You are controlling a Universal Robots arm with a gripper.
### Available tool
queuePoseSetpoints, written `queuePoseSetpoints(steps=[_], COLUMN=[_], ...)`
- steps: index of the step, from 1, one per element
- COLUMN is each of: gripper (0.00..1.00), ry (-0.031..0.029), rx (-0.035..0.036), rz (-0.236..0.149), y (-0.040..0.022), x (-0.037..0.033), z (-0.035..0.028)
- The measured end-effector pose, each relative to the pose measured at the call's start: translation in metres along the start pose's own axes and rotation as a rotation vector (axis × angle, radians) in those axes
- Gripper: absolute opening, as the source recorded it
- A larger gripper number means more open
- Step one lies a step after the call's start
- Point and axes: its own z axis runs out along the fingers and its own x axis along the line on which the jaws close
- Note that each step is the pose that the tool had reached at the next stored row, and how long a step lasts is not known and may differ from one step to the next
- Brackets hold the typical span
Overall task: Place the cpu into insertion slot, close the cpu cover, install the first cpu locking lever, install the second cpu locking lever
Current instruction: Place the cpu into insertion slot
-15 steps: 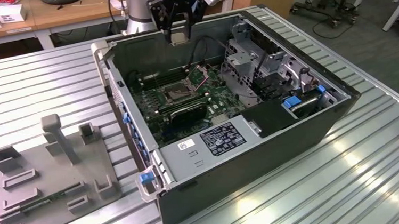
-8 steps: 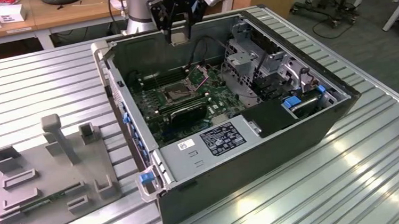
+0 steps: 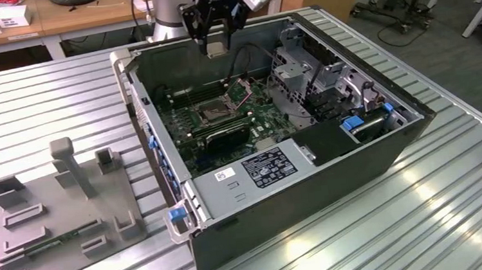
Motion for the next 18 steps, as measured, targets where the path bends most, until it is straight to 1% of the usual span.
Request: queuePoseSetpoints(steps=[7, 18], gripper=[0.54, 0.54], ry=[-0.0006, -0.0006], rx=[0.0001, 0.0000], rz=[0.000, 0.000], y=[-0.0008, -0.0025], x=[0.0002, 0.0040], z=[0.0085, 0.0271])
